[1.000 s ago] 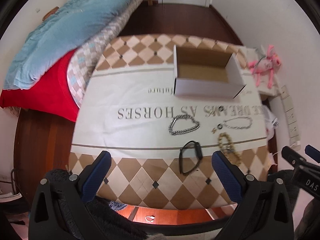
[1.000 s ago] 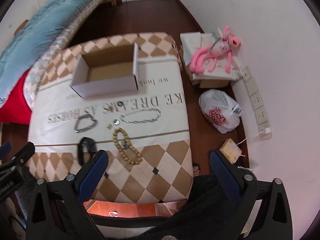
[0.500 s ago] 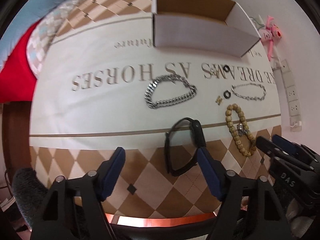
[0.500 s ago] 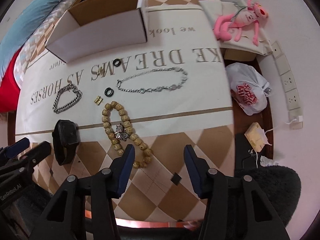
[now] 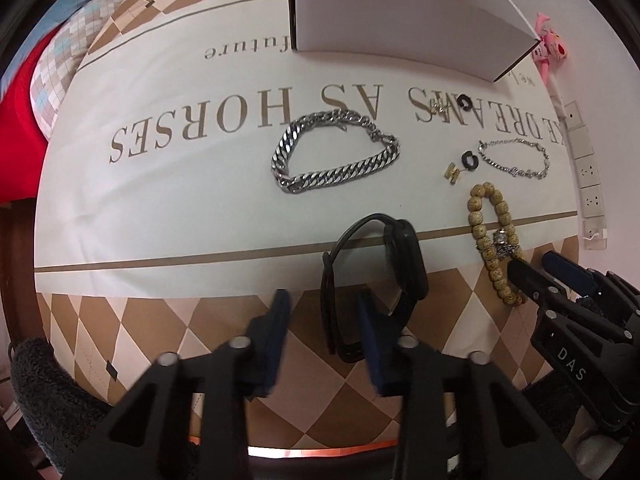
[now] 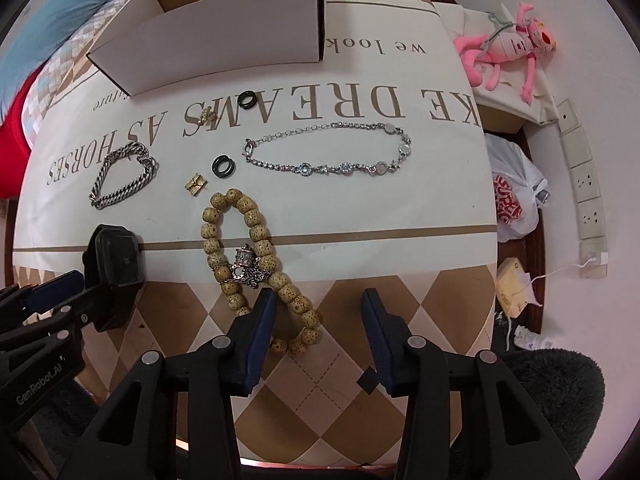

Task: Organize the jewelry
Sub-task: 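Grasp the black smartwatch with the left tool while the right grasps the wooden bead bracelet, then carry the watch and bead bracelet into the white box and release both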

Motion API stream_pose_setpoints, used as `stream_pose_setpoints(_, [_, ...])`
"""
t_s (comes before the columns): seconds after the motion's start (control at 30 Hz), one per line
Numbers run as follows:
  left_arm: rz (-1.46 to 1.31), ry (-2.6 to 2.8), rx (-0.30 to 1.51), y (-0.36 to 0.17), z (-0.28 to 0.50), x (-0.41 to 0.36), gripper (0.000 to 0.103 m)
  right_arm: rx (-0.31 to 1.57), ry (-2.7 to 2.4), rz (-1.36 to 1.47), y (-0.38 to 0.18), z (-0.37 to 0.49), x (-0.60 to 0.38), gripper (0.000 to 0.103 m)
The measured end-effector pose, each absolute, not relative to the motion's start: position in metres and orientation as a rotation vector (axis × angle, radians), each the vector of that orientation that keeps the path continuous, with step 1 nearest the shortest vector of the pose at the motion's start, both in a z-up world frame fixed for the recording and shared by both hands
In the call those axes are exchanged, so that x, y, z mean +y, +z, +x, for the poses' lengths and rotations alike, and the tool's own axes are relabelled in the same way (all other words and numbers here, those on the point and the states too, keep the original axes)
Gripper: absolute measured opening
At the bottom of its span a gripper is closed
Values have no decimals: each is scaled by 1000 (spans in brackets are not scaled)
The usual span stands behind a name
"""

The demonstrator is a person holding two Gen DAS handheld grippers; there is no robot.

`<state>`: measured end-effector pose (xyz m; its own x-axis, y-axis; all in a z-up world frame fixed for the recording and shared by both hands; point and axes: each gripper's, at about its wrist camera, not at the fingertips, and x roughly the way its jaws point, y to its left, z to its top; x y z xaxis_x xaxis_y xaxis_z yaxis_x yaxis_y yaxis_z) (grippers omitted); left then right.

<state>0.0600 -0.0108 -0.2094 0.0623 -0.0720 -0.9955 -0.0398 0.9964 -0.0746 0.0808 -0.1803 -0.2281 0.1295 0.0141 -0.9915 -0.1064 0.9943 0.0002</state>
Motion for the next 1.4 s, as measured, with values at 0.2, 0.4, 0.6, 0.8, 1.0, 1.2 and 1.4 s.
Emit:
stream_pose_setpoints(0.2, [-81, -38, 1469, -214, 63, -3, 4, 1407, 88, -79, -225, 77, -180, 31])
stream_pose_setpoints(0.4, [-46, -32, 1417, -203, 59, -3, 4, 1422, 101, -26, -223, 79, -187, 9])
stream_pose_setpoints(0.6, [-39, -44, 1356, -170, 54, -3, 4, 1378, 140, 45, -196, 74, -189, 9])
stream_pose_setpoints(0.8, [-51, -51, 1293, -140, 52, -1, 4, 1323, 179, 79, -167, 74, -186, 9])
stream_pose_setpoints(1.0, [-64, -58, 1221, -105, 66, -7, 4, 1257, 220, 117, -129, 79, -183, 9])
stream_pose_setpoints(1.2, [-73, -63, 1156, -71, 97, -8, 4, 1163, 272, 159, -77, 102, -183, 9])
stream_pose_setpoints(1.4, [-78, -61, 1127, -60, 141, -4, 4, 1078, 285, 153, -41, 149, -181, 9])
